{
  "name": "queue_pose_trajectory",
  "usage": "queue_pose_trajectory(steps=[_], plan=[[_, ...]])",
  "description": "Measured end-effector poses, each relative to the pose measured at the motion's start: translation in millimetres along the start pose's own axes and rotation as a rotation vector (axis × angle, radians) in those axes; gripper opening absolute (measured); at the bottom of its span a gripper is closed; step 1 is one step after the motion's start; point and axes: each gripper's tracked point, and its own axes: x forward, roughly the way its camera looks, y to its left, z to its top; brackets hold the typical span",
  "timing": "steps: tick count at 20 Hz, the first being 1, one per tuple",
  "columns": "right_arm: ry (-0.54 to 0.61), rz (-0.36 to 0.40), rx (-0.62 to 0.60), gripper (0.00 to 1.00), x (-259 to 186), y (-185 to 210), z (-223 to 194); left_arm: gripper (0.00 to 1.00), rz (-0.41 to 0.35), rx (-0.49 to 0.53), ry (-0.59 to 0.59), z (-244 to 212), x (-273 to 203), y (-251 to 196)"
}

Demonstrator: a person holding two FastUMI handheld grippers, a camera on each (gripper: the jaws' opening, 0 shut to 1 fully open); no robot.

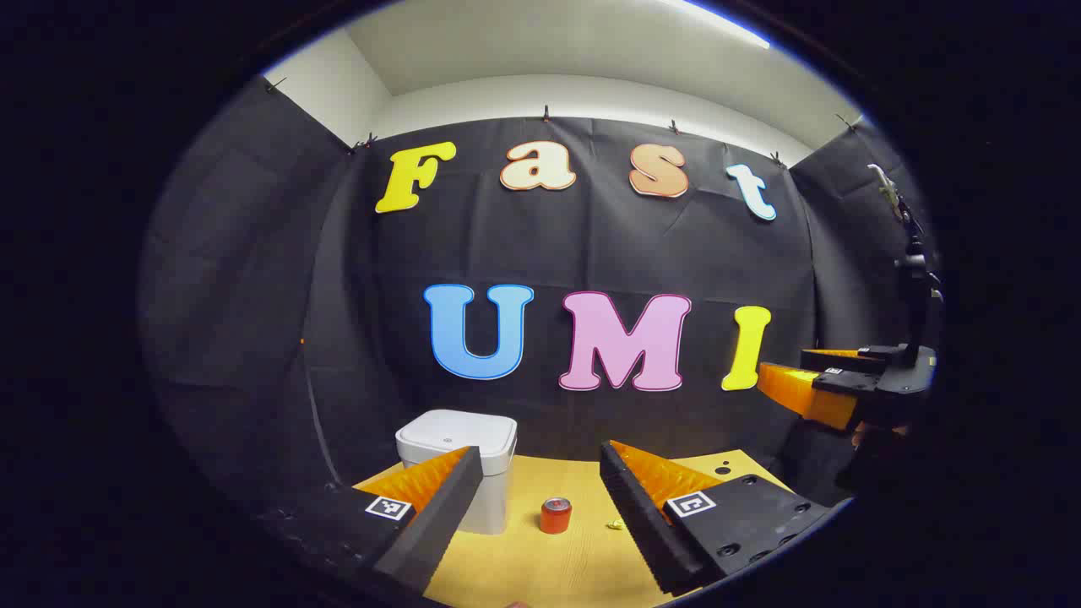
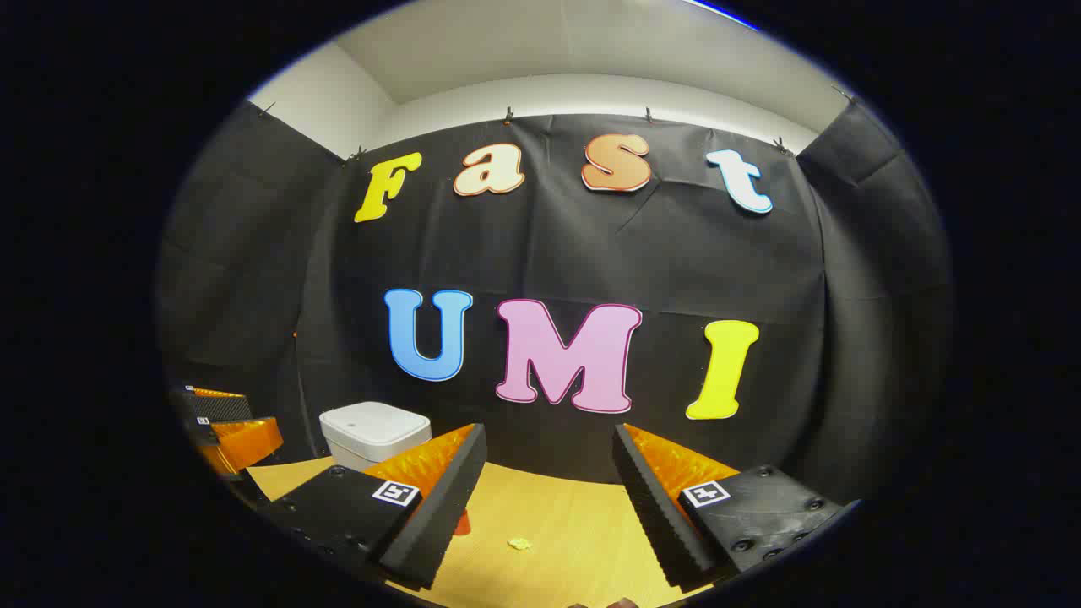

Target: Press the lid of the desktop garbage bin to open it, pick up the crumpled paper on the desktop and throw it into the bin, then pick up the pop can on the desktop and drop it into the bin, and finally close the garbage bin lid.

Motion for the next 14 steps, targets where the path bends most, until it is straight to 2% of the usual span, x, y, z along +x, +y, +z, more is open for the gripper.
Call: queue_pose_trajectory(steps=[3, 4, 6, 11, 14], plan=[[-0.023, -0.013, 0.007, 0.97, -4.4, 2.1, 14.6, 0.94, -0.005, -0.037, 0.015, -6.6, -5.4, 13.4], [-0.039, -0.015, 0.005, 1.00, -7.1, 3.0, 20.1, 0.94, -0.002, -0.035, 0.016, -7.9, -6.7, 21.3], [-0.049, -0.015, -0.009, 0.96, -11.4, 5.7, 25.0, 0.94, 0.000, -0.016, 0.017, -11.0, -8.2, 37.1], [-0.024, -0.009, 0.011, 0.97, -24.1, 13.4, 27.8, 0.94, -0.028, -0.008, 0.022, -11.5, 6.3, 66.4], [0.014, -0.025, 0.037, 0.96, -31.3, 12.8, 26.0, 0.94, -0.041, 0.038, -0.015, 0.6, 20.5, 82.4]])
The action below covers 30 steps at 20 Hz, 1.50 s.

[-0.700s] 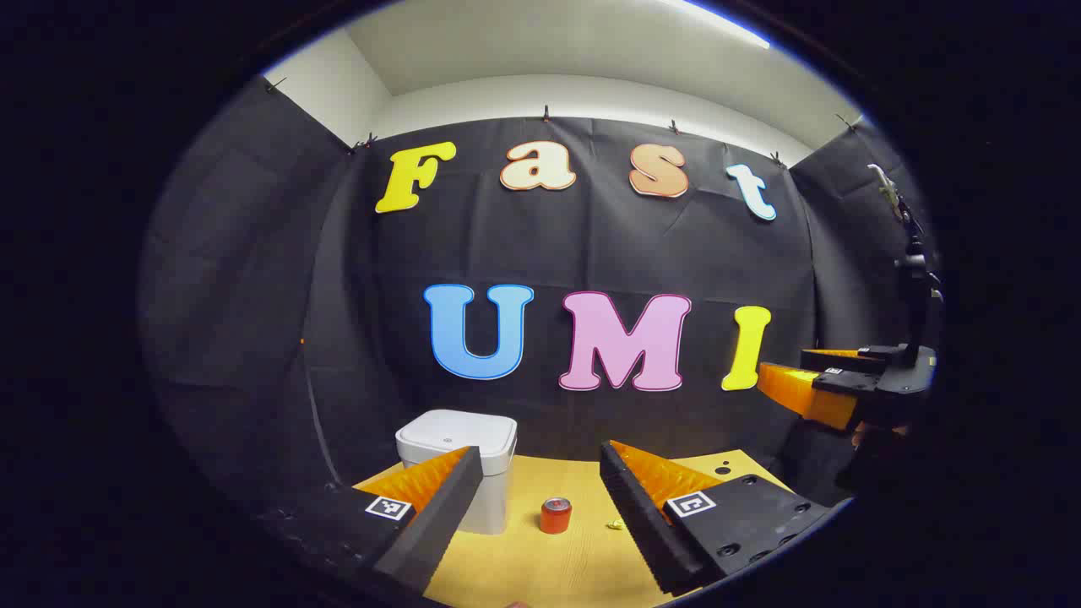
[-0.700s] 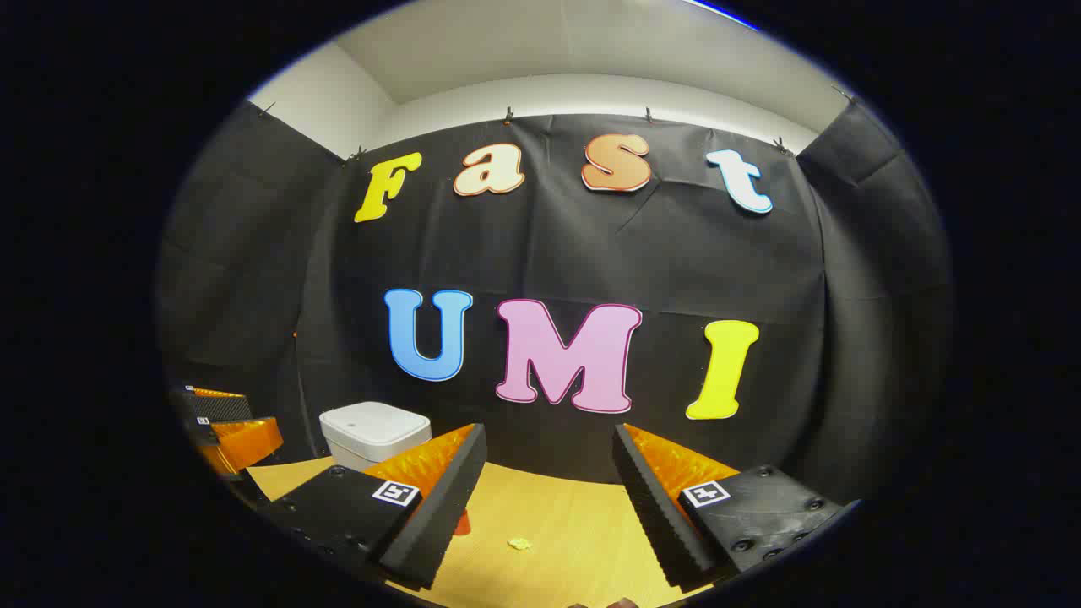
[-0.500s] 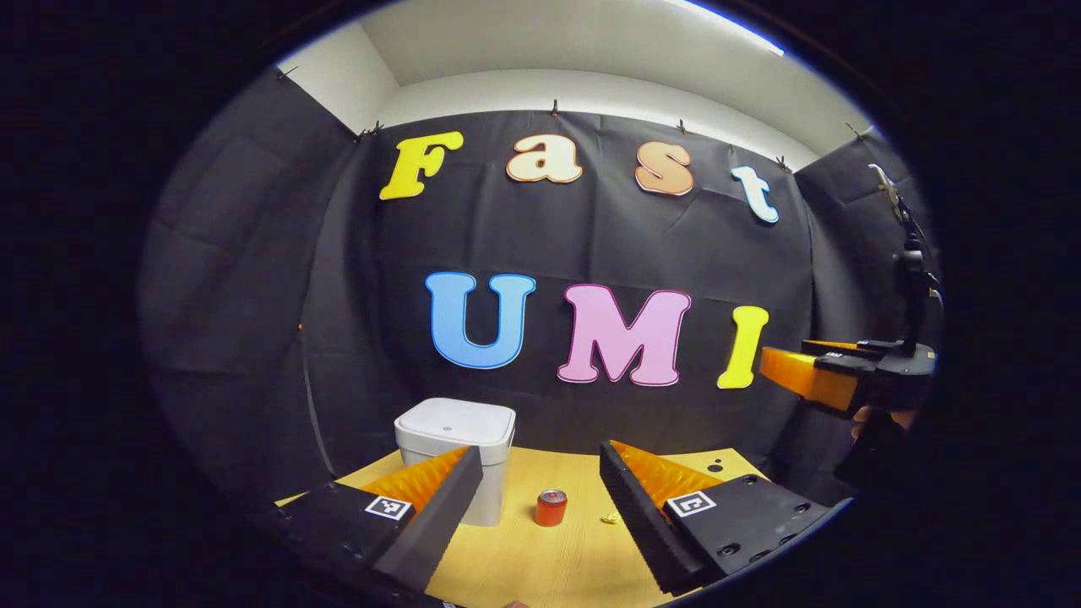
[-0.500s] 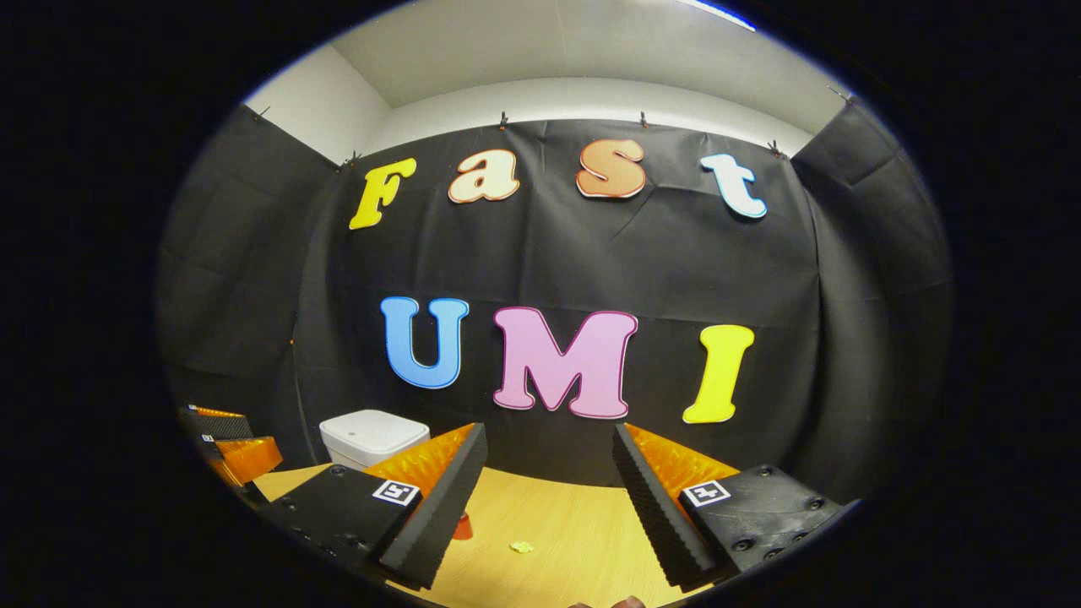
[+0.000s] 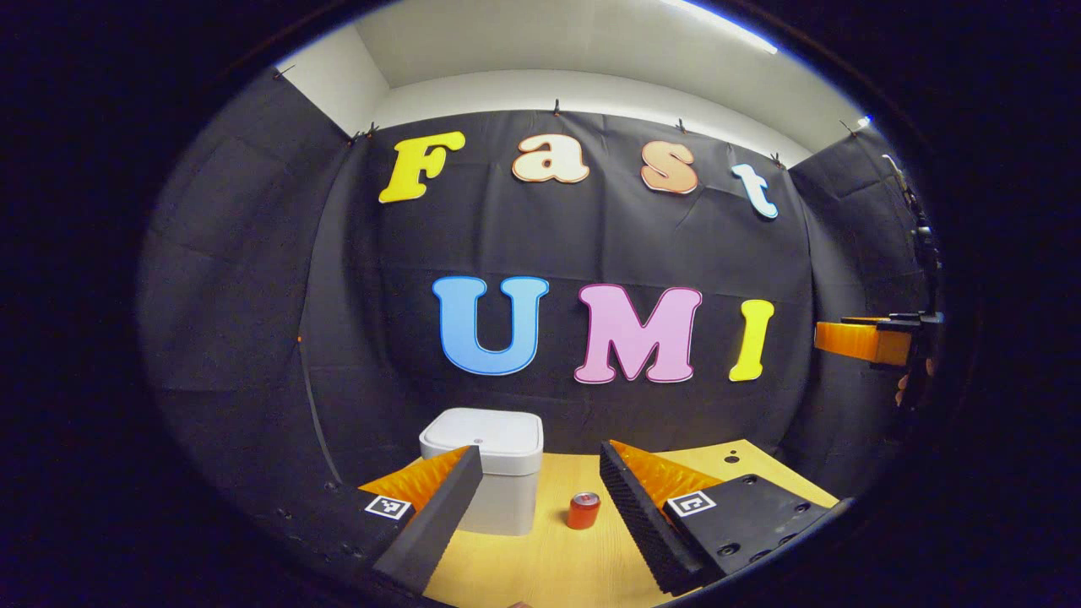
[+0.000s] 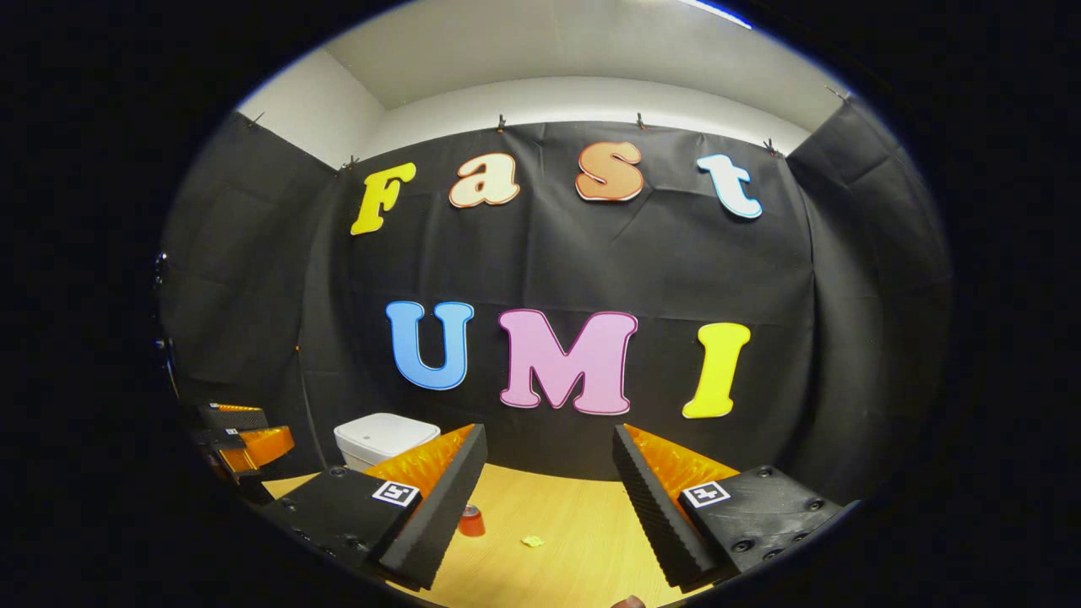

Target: Press the lid of the desktop garbage bin to open it, pick up the crumpled paper on the desktop and throw it into the bin, then pick up the pop can on the desktop and drop it into the bin, and finally close the garbage bin lid.

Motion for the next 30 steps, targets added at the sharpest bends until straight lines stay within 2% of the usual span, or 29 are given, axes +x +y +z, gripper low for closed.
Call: queue_pose_trajectory(steps=[2, 3, 4, 8, 12, 14, 18, 20, 21, 23, 26, 28, 30], plan=[[0.000, -0.016, -0.009, 0.96, -2.3, -4.3, 2.6, 0.92, 0.011, 0.037, -0.022, 9.4, 9.6, 10.9], [0.002, -0.023, -0.017, 1.00, -2.5, -6.0, 3.0, 0.94, 0.016, 0.056, -0.028, 11.2, 14.6, 13.5], [0.006, -0.027, -0.025, 0.96, -2.4, -7.9, 2.1, 0.94, 0.017, 0.069, -0.029, 13.0, 18.8, 15.2], [0.015, -0.022, -0.059, 0.97, 2.0, -13.3, -0.8, 0.93, -0.024, 0.066, 0.004, 4.5, 45.5, 8.1], [0.008, -0.011, -0.112, 0.96, 16.7, -23.5, -10.5, 0.90, -0.011, 0.061, 0.011, 2.4, 84.8, 15.9], [0.015, 0.000, -0.124, 0.96, 27.4, -28.2, -17.4, 0.86, -0.004, 0.091, 0.014, -0.1, 106.7, 22.2], [0.024, 0.015, -0.117, 0.94, 50.8, -37.7, -30.9, 0.67, -0.022, 0.137, 0.036, -7.0, 149.8, 25.4], [0.035, 0.016, -0.109, 0.94, 62.4, -46.5, -40.4, 0.43, -0.040, 0.170, 0.033, -11.3, 171.3, 23.7], [0.044, 0.018, -0.100, 0.94, 67.5, -51.9, -45.7, 0.21, -0.047, 0.158, 0.056, -18.6, 182.8, 23.3], [0.049, 0.027, -0.096, 0.94, 77.0, -60.3, -53.9, 0.05, -0.022, 0.136, 0.140, -43.4, 204.1, 32.7], [0.065, 0.049, -0.089, 0.94, 88.0, -70.3, -70.1, 0.06, 0.029, 0.127, 0.246, -79.2, 232.2, 56.1], [0.089, 0.057, -0.088, 0.94, 94.3, -74.4, -81.3, 0.06, 0.023, 0.121, 0.301, -98.9, 243.1, 61.9], [0.121, 0.033, -0.085, 0.94, 95.1, -79.8, -90.1, 0.06, 0.009, 0.120, 0.352, -116.8, 250.3, 65.9]])
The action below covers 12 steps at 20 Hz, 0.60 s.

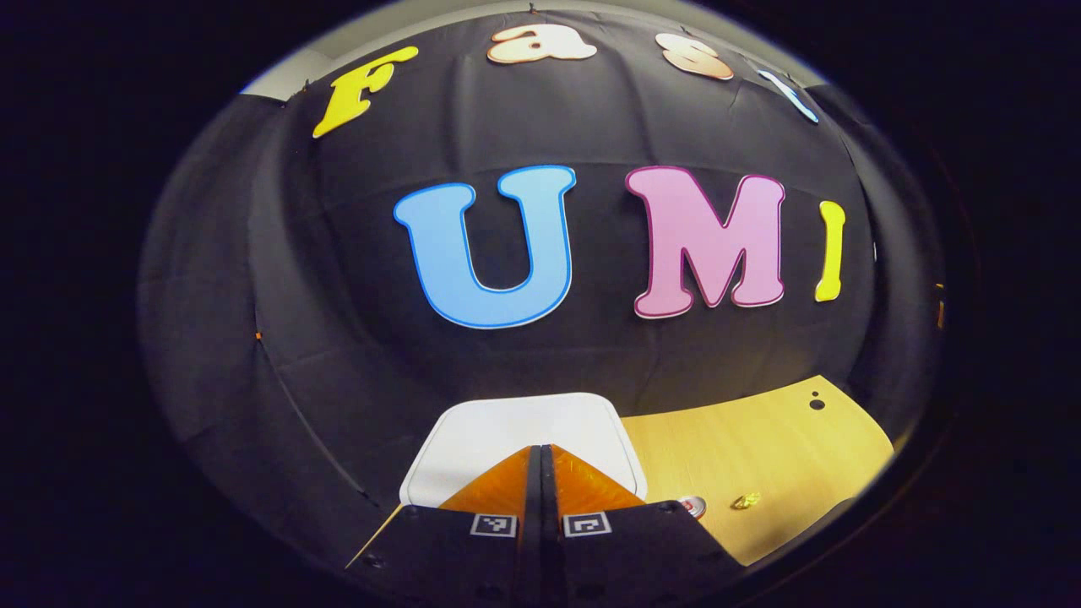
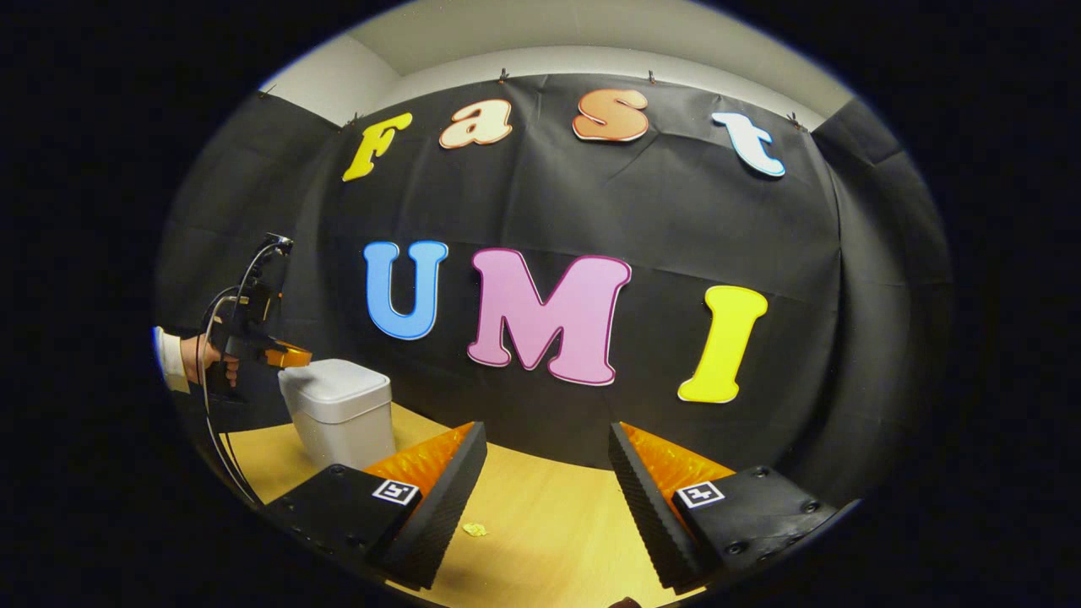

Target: Press the lid of the desktop garbage bin to open it, pick up the crumpled paper on the desktop and throw it into the bin, then pick up the pop can on the desktop and drop it into the bin, and finally close the garbage bin lid.

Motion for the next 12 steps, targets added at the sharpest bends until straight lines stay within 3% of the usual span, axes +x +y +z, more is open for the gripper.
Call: queue_pose_trajectory(steps=[5, 7, 12], plan=[[0.002, -0.076, 0.039, 0.94, -3.6, 7.6, 1.2, 0.06, -0.069, -0.011, 0.142, -42.4, 23.0, 2.1], [0.020, -0.085, 0.027, 0.94, -1.0, 15.7, -4.2, 0.07, -0.084, 0.026, 0.140, -43.6, 24.0, 3.5], [0.164, -0.031, 0.113, 0.95, 15.1, 52.7, -44.5, 0.07, 0.002, 0.025, 0.131, -46.2, 26.6, 4.4]])
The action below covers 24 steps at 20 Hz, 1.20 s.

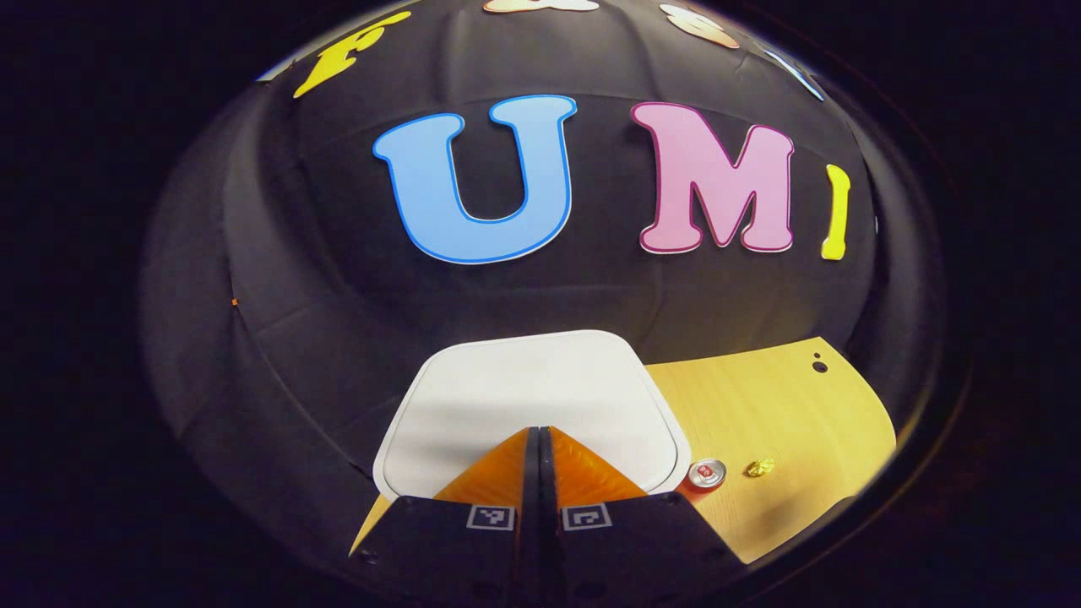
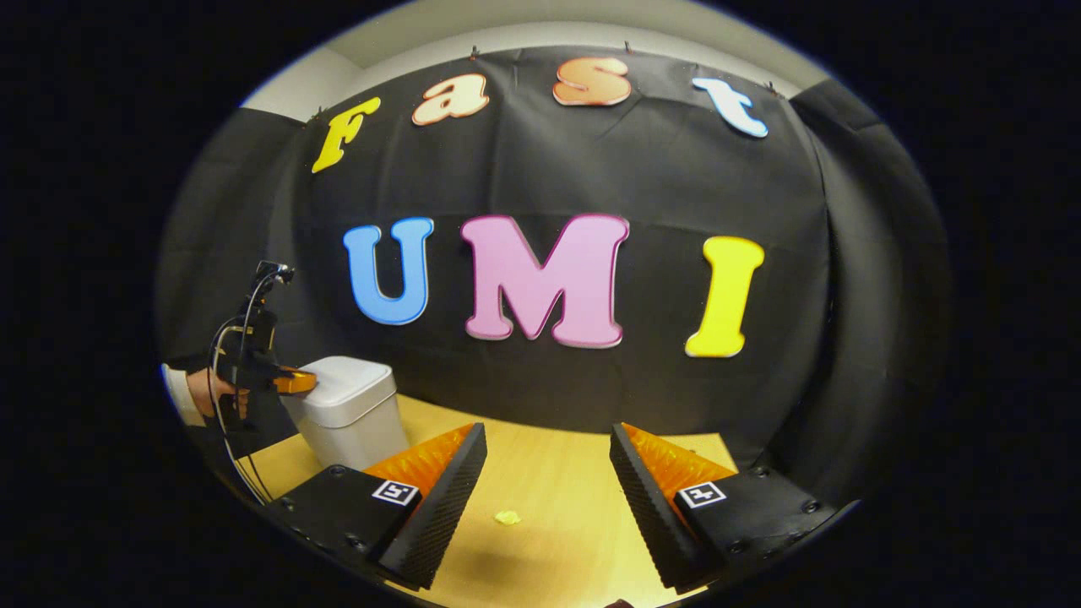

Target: Press the lid of the desktop garbage bin to open it, pick up the crumpled paper on the desktop and throw it into the bin, then pick up the pop can on the desktop and drop it into the bin, and finally close the garbage bin lid.

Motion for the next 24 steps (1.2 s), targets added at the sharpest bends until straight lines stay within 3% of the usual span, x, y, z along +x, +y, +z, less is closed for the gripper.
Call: queue_pose_trajectory(steps=[7, 16, 24], plan=[[0.289, 0.067, 0.077, 0.97, 41.5, 20.4, -97.2, 0.07, -0.003, 0.046, -0.225, 57.4, -21.0, 11.0], [0.412, 0.127, 0.003, 0.96, 95.5, 33.3, -165.9, 0.07, 0.075, 0.064, -0.324, 98.2, -66.1, 41.1], [0.522, 0.215, -0.089, 0.97, 144.1, 51.0, -231.1, 0.08, 0.067, -0.009, -0.387, 97.9, -164.3, 35.5]])
